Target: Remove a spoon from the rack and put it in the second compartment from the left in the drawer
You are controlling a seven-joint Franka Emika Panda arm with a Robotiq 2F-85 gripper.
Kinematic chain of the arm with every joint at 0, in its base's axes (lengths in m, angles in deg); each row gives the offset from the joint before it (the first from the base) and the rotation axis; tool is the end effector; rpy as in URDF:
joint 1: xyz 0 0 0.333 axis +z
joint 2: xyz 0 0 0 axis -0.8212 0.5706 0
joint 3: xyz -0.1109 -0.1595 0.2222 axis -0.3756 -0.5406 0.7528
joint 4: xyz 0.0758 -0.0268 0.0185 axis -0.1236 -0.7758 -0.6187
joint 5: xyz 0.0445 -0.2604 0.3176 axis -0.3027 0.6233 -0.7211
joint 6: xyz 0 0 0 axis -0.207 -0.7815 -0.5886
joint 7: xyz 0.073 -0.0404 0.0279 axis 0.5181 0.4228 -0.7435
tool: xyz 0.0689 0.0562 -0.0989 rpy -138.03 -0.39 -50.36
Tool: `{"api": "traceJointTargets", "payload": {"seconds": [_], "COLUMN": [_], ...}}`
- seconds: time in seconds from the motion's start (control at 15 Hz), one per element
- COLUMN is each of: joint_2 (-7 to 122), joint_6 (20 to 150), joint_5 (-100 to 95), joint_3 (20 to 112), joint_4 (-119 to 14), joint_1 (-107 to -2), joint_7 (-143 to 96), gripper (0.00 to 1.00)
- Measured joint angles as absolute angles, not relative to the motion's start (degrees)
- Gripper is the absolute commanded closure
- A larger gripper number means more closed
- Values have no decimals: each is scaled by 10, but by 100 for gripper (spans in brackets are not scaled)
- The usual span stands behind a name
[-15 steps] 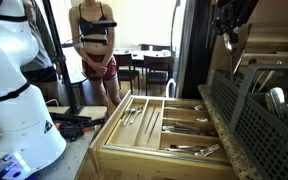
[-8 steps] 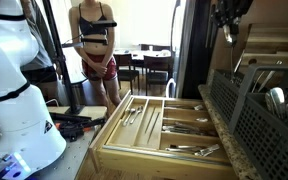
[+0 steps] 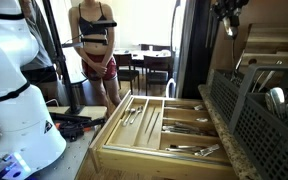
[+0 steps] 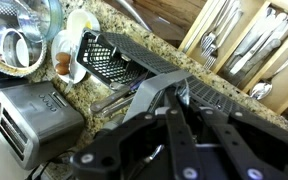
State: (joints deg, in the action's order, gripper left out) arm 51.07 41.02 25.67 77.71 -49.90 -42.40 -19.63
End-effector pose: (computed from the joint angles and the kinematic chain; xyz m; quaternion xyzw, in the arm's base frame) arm 0.6008 0.1472 0.4947 0.9562 0.1282 -0.0083 0.2631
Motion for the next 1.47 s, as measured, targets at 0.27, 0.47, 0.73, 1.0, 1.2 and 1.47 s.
{"api": "traceJointTargets", "payload": {"seconds": [0.27, 0.47, 0.73, 1.0, 1.2, 1.47], "joint_2": [509, 509, 508, 505, 504, 504], "joint_6": [406, 404, 399, 381, 368, 357], "joint_5": [258, 258, 259, 259, 259, 259], "joint_3": [780, 781, 781, 786, 791, 797], "joint_4": [-499, -499, -499, -496, -495, -492], "joint_1": [-424, -424, -424, -424, -424, -424], "joint_7": [-196, -196, -196, -200, -201, -205], "gripper": [94, 94, 94, 94, 94, 94]}}
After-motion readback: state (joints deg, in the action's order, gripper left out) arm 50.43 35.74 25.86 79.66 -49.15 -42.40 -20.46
